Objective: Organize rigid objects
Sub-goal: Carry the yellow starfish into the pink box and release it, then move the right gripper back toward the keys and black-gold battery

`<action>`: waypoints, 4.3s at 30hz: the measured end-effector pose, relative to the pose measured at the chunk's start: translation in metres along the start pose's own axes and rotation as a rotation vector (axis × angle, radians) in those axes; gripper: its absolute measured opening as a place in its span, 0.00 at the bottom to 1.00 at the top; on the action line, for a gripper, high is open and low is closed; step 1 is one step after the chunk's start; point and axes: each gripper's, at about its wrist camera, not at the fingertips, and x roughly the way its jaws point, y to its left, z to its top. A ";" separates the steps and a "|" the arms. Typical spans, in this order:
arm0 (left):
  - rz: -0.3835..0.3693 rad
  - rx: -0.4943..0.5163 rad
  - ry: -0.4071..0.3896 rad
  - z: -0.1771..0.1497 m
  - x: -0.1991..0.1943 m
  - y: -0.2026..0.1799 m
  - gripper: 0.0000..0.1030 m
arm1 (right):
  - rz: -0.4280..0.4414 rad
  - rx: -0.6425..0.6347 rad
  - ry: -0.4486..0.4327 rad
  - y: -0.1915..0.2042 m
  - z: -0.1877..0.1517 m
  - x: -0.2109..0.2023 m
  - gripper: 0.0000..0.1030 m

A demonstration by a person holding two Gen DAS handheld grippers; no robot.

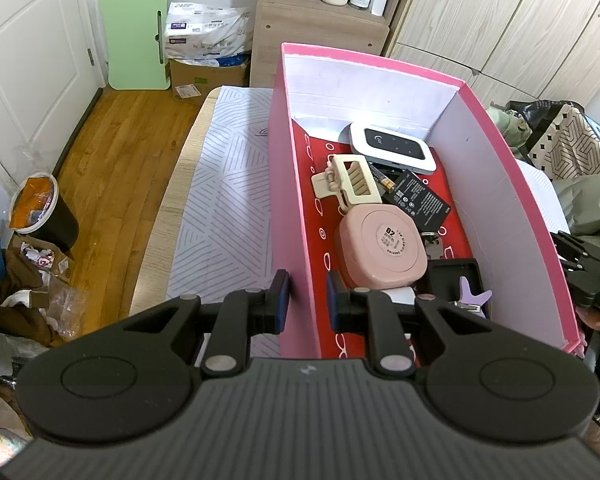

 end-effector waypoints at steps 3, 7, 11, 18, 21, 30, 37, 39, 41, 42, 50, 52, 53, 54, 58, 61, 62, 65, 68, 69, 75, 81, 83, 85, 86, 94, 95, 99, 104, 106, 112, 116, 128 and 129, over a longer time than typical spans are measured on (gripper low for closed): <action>-0.004 -0.002 0.001 0.000 0.000 0.000 0.17 | -0.012 -0.017 -0.001 0.000 -0.003 0.004 0.55; -0.003 -0.001 0.001 0.000 0.000 0.000 0.17 | -0.014 -0.078 -0.012 0.008 -0.004 0.006 0.45; -0.007 -0.002 0.000 0.000 0.000 0.001 0.17 | -0.009 -0.074 -0.024 0.010 -0.005 0.001 0.39; -0.009 -0.001 -0.006 0.000 0.000 0.001 0.17 | 0.000 -0.056 -0.060 0.013 0.000 -0.017 0.38; -0.015 -0.002 -0.006 0.000 0.000 0.001 0.17 | 0.012 -0.026 -0.076 0.012 0.003 -0.024 0.38; -0.016 0.003 -0.006 0.000 0.000 0.003 0.17 | 0.158 -0.077 -0.184 0.046 0.055 -0.078 0.38; -0.003 0.037 -0.008 -0.001 0.000 0.000 0.17 | 0.387 -0.102 -0.106 0.095 0.097 -0.071 0.38; 0.003 0.049 -0.006 -0.001 0.000 -0.002 0.17 | 0.441 -0.104 -0.062 0.110 0.104 -0.061 0.38; 0.010 0.066 -0.002 -0.001 0.000 -0.005 0.17 | 0.471 -0.098 -0.008 0.121 0.109 -0.048 0.38; 0.018 0.078 -0.001 -0.001 0.001 -0.006 0.17 | 0.475 -0.090 0.022 0.126 0.112 -0.040 0.38; 0.049 0.135 -0.005 -0.004 0.000 -0.014 0.17 | 0.340 -0.050 0.248 0.149 0.118 0.029 0.38; 0.038 0.125 -0.009 -0.004 -0.001 -0.012 0.17 | 0.337 -0.039 0.299 0.151 0.115 0.042 0.38; 0.032 0.120 -0.011 -0.004 -0.001 -0.011 0.17 | 0.328 -0.032 0.319 0.154 0.114 0.051 0.38; 0.027 0.116 -0.012 -0.004 -0.001 -0.010 0.17 | 0.323 -0.040 0.328 0.156 0.113 0.054 0.38; 0.018 0.112 -0.013 -0.004 -0.001 -0.008 0.17 | 0.307 -0.052 0.327 0.164 0.112 0.059 0.38; 0.017 0.114 -0.014 -0.004 -0.001 -0.009 0.17 | 0.279 -0.083 0.293 0.170 0.119 0.058 0.38; 0.016 0.114 -0.015 -0.004 -0.001 -0.009 0.17 | 0.258 -0.111 0.274 0.173 0.121 0.058 0.38; 0.012 0.109 -0.017 -0.005 -0.001 -0.008 0.17 | 0.221 -0.155 0.256 0.180 0.125 0.063 0.38; 0.005 0.103 -0.017 -0.004 -0.001 -0.007 0.17 | 0.245 -0.100 0.307 0.176 0.125 0.073 0.39; 0.003 0.102 -0.017 -0.004 -0.001 -0.006 0.17 | 0.250 -0.074 0.305 0.173 0.125 0.074 0.39; -0.005 0.101 -0.018 -0.004 -0.001 -0.005 0.17 | 0.307 0.044 0.241 0.141 0.135 0.049 0.43; -0.004 0.101 -0.022 -0.005 -0.001 -0.005 0.17 | 0.304 0.072 0.171 0.115 0.130 -0.001 0.45; 0.000 0.103 -0.022 -0.005 -0.001 -0.006 0.17 | 0.301 0.075 0.152 0.106 0.123 -0.017 0.46; 0.005 0.106 -0.022 -0.005 0.000 -0.007 0.17 | 0.292 0.083 0.137 0.096 0.116 -0.030 0.46; 0.008 0.107 -0.020 -0.005 0.000 -0.007 0.17 | 0.286 0.088 0.131 0.092 0.112 -0.036 0.46; 0.044 0.115 -0.011 -0.004 0.000 -0.014 0.17 | 0.235 0.103 0.095 0.060 0.083 -0.079 0.46; 0.050 0.113 -0.009 -0.003 0.000 -0.015 0.17 | 0.227 0.093 0.093 0.058 0.081 -0.083 0.47; 0.077 0.112 -0.004 -0.004 0.001 -0.019 0.17 | 0.182 0.057 0.078 0.046 0.073 -0.095 0.48; 0.110 0.113 0.003 -0.002 0.002 -0.025 0.17 | 0.160 0.048 0.055 0.024 0.058 -0.099 0.51; 0.122 0.112 0.008 -0.002 0.003 -0.027 0.17 | 0.144 0.042 0.049 0.018 0.051 -0.096 0.51; 0.142 0.106 0.013 -0.002 0.003 -0.029 0.17 | 0.100 0.028 0.027 -0.001 0.038 -0.085 0.53; 0.143 0.096 0.014 -0.002 0.003 -0.029 0.17 | 0.069 -0.013 -0.011 -0.006 0.034 -0.080 0.58; 0.145 0.083 0.011 -0.006 0.006 -0.028 0.17 | 0.008 -0.122 -0.136 -0.021 0.033 -0.061 0.65; 0.145 0.080 0.009 -0.006 0.006 -0.028 0.17 | 0.003 -0.131 -0.141 -0.023 0.033 -0.058 0.65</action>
